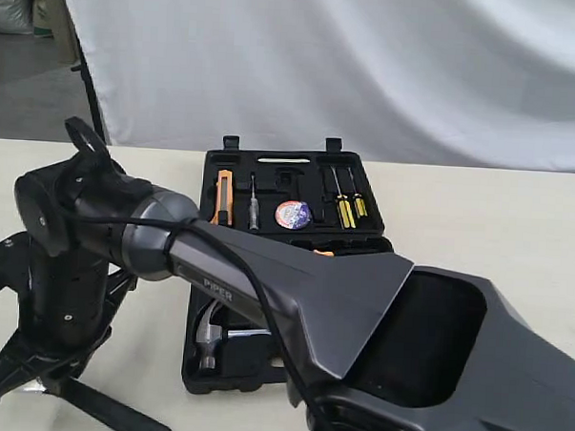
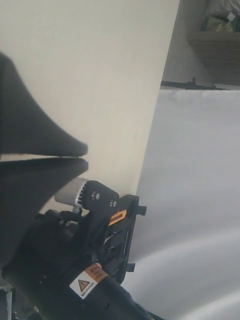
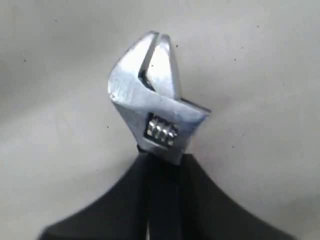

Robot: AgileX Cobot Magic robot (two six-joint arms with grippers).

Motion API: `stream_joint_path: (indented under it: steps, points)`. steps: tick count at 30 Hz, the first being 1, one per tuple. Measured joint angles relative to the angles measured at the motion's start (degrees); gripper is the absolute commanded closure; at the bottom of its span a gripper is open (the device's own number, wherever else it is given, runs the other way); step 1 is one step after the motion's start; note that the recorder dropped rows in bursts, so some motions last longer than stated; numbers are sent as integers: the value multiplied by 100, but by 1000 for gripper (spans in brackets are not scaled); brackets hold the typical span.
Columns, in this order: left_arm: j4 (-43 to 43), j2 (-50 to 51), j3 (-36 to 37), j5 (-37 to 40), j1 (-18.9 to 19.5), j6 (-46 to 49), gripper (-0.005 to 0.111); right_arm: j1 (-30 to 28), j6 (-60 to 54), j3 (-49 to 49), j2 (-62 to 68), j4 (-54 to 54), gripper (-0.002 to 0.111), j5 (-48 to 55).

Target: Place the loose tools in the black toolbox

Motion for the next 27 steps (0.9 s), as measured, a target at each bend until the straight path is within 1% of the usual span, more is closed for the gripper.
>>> stream_joint_path:
  steps: [4,9,17,19,25,27]
  points:
    - [0,0,0,0,0,0,106,0,0,22,-226,15,109,0]
    - [0,0,0,0,0,0,106,0,-10,303,-517,3,109,-11]
    - [0,0,0,0,0,0,106,0,18,572,-429,-13,108,0]
    - [0,0,0,0,0,0,106,0,218,572,-359,-29,100,0]
    - [0,0,0,0,0,0,106,71,890,572,-169,-554,48,-94]
    - [0,0,0,0,0,0,106,71,920,572,-147,-632,38,-111]
